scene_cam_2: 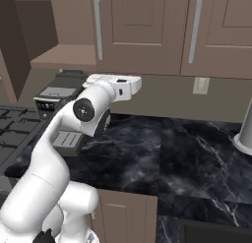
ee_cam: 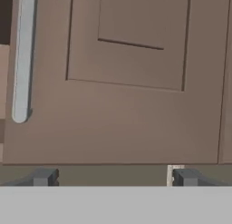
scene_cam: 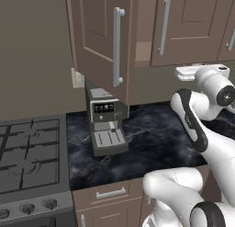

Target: Close all open cabinet doors.

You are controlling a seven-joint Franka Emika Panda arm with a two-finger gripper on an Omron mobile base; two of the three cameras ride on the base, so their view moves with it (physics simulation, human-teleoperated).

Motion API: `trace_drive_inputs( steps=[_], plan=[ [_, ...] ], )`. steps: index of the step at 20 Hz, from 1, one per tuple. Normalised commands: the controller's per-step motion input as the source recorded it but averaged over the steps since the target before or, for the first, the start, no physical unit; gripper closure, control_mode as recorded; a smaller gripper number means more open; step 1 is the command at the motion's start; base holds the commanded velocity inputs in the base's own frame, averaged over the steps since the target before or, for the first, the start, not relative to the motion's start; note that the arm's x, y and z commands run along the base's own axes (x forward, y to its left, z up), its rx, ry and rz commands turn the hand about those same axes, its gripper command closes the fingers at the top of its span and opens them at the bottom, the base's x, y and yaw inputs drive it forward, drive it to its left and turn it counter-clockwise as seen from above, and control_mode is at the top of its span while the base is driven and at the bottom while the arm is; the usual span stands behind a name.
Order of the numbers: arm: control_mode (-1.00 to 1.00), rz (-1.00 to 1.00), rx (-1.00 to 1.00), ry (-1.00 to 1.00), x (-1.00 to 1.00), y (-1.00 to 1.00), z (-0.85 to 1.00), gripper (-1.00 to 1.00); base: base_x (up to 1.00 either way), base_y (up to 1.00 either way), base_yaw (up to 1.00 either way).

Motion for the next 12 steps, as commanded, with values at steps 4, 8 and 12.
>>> trace_drive_inputs(
  steps=[4, 8, 12],
  plan=[
    [-1.0, -0.11, 0.0, 0.2, -0.65, 0.0, 0.49, -1.0, 0.0, 0.0, 0.0],
    [-1.0, -0.1, 0.0, 0.25, -0.56, 0.0, 0.55, -1.0, 0.0, 0.0, 0.0],
    [-1.0, -0.09, 0.0, 0.27, -0.55, 0.0, 0.47, -1.0, 0.0, 0.0, 0.0]
  ],
)
